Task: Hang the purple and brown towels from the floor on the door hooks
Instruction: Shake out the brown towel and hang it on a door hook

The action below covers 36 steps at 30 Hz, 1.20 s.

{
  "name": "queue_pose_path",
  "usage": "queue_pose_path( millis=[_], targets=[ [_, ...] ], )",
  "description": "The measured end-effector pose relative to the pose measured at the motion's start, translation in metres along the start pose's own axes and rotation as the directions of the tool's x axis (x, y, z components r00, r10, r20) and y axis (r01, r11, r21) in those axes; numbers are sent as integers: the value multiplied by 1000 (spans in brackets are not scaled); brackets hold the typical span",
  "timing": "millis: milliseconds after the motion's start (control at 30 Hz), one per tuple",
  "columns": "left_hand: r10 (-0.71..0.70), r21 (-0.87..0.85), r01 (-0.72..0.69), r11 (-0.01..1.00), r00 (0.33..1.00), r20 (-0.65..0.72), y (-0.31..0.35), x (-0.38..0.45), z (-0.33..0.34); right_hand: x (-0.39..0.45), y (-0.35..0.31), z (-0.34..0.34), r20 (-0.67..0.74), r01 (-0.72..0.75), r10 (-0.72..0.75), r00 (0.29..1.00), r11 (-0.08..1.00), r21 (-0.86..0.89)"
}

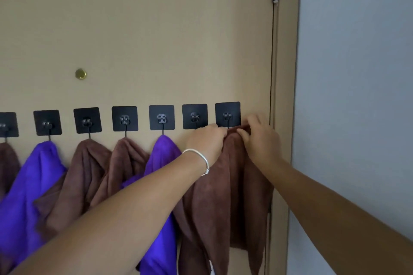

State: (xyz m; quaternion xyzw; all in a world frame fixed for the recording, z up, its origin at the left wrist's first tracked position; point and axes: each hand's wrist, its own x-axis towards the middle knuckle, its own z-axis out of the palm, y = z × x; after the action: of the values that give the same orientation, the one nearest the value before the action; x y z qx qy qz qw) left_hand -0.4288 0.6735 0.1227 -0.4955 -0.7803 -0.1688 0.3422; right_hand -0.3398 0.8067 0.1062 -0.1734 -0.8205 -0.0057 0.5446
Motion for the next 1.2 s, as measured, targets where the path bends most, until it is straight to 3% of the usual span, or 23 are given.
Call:
queue_pose_path(
  millis=[167, 367, 467, 533, 667, 833, 967, 1067, 1200],
  targets=[
    [-98, -166, 97, 981, 995, 4, 12, -10, 8, -33, 2, 10, 36, -31, 31, 999, 999, 17],
    [-195, -314, 231, 921, 970, 142, 18, -27, 15, -62, -1, 14, 121, -75, 43, 992, 958, 277],
    [-242, -399, 253, 881, 967, 80, 17, -32, 10, -58, -9, 4, 22, -136, 137, 990, 918, 373],
    [-198, -390, 218, 894, 976, 91, 17, -34, 9, -56, -15, 2, -26, -134, 160, 987, 894, 427],
    [-120, -350, 200, 915, 964, 239, 16, -41, 15, -74, -25, 17, 184, -233, 158, 970, 813, 534],
    [-96, -384, 230, 894, 936, 338, 11, -44, 14, -91, -29, 24, 218, -290, 197, 956, 750, 595],
    [-42, -367, 230, 901, 890, 454, 10, -48, 5, -92, -26, 10, 338, -306, 143, 930, 809, 501],
    [3, -362, 162, 918, 910, 415, 9, -71, 4, -105, -23, 2, 422, -332, 117, 899, 811, 482],
    [18, -312, 73, 947, 960, 279, 5, -120, 13, -134, -33, 2, 372, -333, 166, 913, 830, 448]
  ],
)
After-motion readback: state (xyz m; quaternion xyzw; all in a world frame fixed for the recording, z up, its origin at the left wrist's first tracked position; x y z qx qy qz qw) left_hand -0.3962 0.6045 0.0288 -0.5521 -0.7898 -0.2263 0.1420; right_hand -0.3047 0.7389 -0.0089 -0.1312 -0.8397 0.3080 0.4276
